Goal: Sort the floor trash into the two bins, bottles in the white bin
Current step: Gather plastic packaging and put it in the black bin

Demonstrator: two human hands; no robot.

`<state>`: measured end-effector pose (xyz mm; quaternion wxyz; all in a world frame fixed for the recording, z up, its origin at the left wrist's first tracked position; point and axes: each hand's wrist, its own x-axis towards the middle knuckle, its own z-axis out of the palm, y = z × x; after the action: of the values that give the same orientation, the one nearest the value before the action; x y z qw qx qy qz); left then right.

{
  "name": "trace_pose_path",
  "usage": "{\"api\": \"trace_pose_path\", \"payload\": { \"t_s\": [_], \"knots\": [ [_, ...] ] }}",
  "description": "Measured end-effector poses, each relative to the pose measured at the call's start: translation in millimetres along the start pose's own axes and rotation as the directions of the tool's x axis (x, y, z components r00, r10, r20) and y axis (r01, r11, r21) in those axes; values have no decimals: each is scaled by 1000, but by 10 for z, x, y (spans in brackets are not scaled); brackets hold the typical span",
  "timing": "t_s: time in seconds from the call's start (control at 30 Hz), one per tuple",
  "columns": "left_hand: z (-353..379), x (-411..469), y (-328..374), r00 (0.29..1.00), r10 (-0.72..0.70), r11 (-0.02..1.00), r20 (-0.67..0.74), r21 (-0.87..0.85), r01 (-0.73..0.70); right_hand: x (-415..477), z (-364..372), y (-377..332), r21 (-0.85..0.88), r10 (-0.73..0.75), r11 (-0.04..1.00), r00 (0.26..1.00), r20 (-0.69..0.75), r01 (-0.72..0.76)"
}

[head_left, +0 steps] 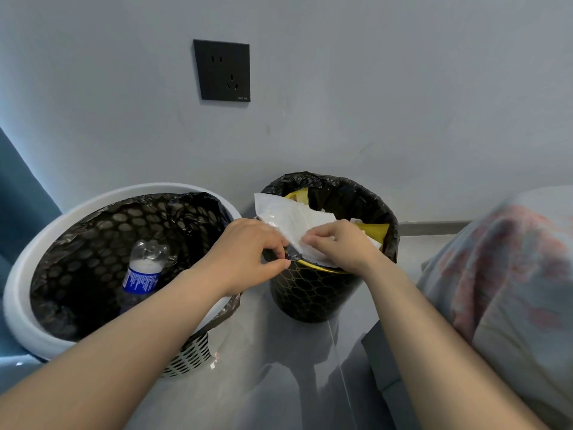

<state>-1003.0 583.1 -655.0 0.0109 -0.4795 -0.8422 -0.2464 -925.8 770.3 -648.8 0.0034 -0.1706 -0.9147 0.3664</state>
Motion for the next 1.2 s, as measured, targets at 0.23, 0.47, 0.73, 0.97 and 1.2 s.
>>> {"api": "trace_pose_path", "payload": {
  "t_s": [0.23, 0.47, 0.73, 0.97, 1.2],
  "knots": [
    [38, 2, -36, 1000, -15, 1000, -1, -11, 15, 158, 72, -5, -336, 333, 905, 926, 176, -262],
    [50, 45, -21, 1000, -23, 1000, -11, -20, 23, -217, -323, -26, -301, 191, 941, 976, 105, -152],
    [1, -4, -31, 995, -102, 990, -21, -100, 99, -437, -365, -149, -240, 94, 968, 992, 79, -72],
    [-251, -18, 75, 977, -41, 983, 208, 181, 2, -849, -299, -99, -505, 86, 861, 996, 38, -55],
    [-421, -104, 241, 949, -16, 969, 314, 241, -63, -930, -420, -356, -443, 84, 890, 994, -70, -106]
  ]
}}
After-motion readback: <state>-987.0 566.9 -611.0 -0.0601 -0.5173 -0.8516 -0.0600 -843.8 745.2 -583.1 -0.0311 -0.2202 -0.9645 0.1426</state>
